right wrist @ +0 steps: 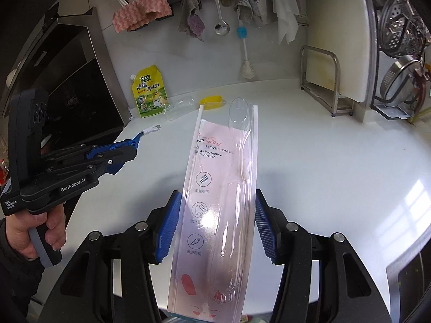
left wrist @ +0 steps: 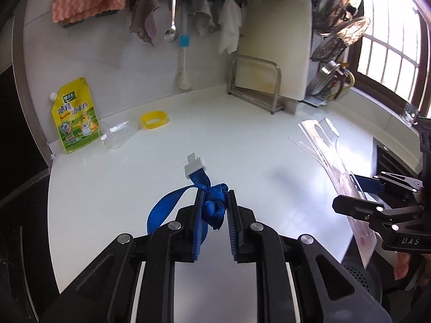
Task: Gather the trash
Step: 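Carry the lanyard and toothbrush package over the grey basket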
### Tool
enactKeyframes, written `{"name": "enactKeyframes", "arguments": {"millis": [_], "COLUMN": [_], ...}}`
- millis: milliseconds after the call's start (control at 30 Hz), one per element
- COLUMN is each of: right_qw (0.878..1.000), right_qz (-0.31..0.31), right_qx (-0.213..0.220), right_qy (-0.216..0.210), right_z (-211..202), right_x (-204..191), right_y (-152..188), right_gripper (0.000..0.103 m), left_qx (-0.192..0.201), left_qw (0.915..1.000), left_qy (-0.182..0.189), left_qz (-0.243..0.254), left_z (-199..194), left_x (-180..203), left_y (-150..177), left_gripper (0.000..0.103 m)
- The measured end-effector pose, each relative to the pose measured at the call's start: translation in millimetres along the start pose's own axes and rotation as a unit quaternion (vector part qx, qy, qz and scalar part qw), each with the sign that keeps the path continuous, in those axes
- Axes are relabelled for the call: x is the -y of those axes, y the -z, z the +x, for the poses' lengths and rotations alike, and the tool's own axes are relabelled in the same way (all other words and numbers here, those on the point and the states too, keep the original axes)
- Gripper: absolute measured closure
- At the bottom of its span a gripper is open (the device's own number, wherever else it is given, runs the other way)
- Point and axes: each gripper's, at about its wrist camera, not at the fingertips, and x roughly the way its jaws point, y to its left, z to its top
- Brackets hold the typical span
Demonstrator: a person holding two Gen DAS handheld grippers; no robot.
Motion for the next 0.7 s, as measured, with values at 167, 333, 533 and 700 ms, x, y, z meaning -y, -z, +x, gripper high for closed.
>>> {"name": "enactKeyframes", "arguments": {"millis": [167, 333, 533, 700], "right_qw": [1.0, 1.0, 0.999, 0.996], "right_qz": [0.011, 0.026, 0.045, 0.074], "right_qx": [-0.002, -0.006, -0.013, -0.017], "right_qy": [0.005, 0.015, 0.026, 0.036], "right_z": [-45, -81, -113, -129], "right_x": [8, 13, 9, 12], "right_y": [44, 91, 146, 180], "right_gripper": [0.051, 0.051, 0.051, 0.051], "left_qx": [0.002, -0.004, -0.018, -0.034], "left_qw": [0.9994, 0.9977, 0.9948, 0.9908], "left_qy": [0.031, 0.062, 0.088, 0.114], "left_qz": [0.015, 0.029, 0.048, 0.064], "left_z": [-29, -49, -63, -65], "left_x": [42, 77, 108, 131], "left_y": [24, 51, 79, 100], "left_gripper": [0.087, 0.087, 0.087, 0.087]}}
